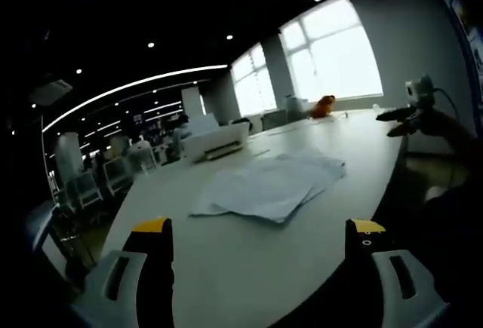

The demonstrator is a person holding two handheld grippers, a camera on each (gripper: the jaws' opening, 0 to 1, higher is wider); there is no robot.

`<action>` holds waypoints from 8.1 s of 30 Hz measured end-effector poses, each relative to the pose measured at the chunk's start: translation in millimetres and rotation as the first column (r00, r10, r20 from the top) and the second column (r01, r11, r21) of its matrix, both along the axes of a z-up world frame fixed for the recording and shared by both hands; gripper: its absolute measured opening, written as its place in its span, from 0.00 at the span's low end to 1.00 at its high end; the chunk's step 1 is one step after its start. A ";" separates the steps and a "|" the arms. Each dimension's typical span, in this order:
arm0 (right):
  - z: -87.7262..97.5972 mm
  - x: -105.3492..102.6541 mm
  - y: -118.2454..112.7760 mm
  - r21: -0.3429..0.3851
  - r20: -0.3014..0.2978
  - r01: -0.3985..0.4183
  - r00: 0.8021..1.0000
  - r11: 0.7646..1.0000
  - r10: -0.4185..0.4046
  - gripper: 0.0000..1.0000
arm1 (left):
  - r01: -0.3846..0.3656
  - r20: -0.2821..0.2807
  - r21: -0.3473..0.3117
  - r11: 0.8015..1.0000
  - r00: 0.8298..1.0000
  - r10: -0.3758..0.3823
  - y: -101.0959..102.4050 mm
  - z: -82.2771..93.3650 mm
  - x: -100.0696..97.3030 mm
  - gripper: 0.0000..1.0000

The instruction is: Organize the stack of printing papers by aligning and flattening the scattered papers on the table

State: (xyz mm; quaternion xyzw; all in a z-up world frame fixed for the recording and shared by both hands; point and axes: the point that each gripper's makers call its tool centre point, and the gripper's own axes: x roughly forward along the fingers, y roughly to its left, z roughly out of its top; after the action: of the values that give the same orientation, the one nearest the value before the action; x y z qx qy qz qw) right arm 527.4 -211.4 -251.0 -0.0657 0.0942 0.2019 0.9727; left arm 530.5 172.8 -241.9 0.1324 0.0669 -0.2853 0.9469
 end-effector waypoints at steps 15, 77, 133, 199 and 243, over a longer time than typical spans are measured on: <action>1.8 3.0 8.1 0.000 0.002 -0.015 1.000 1.000 0.015 0.85 | 0.013 0.000 -0.018 1.000 1.000 -0.013 -2.3 3.3 -3.0 0.97; 3.7 29.3 56.4 -0.033 -0.003 -0.119 0.993 0.992 0.119 0.85 | 0.022 0.012 -0.004 1.000 1.000 -0.021 0.5 8.1 -6.9 0.97; 23.9 47.2 99.4 -0.060 0.025 -0.210 0.977 0.976 0.212 0.85 | 0.036 0.019 0.008 0.999 0.999 -0.036 -2.9 10.6 -9.9 0.97; 9.1 73.7 155.0 -0.082 -0.027 -0.288 0.958 0.954 0.286 0.85 | 0.040 0.023 0.012 0.999 0.999 -0.040 0.7 12.3 -11.5 0.97; -23.2 105.3 169.7 -0.080 -0.095 -0.304 0.950 0.949 0.296 0.84 | 0.033 0.024 0.018 0.999 0.999 -0.034 3.5 9.9 -11.2 0.97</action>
State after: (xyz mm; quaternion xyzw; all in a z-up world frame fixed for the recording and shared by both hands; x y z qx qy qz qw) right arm 632.7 -41.7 -274.2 -0.1165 0.1324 0.3452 0.9218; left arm 519.2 176.3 -232.0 0.1452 0.0557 -0.2989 0.9415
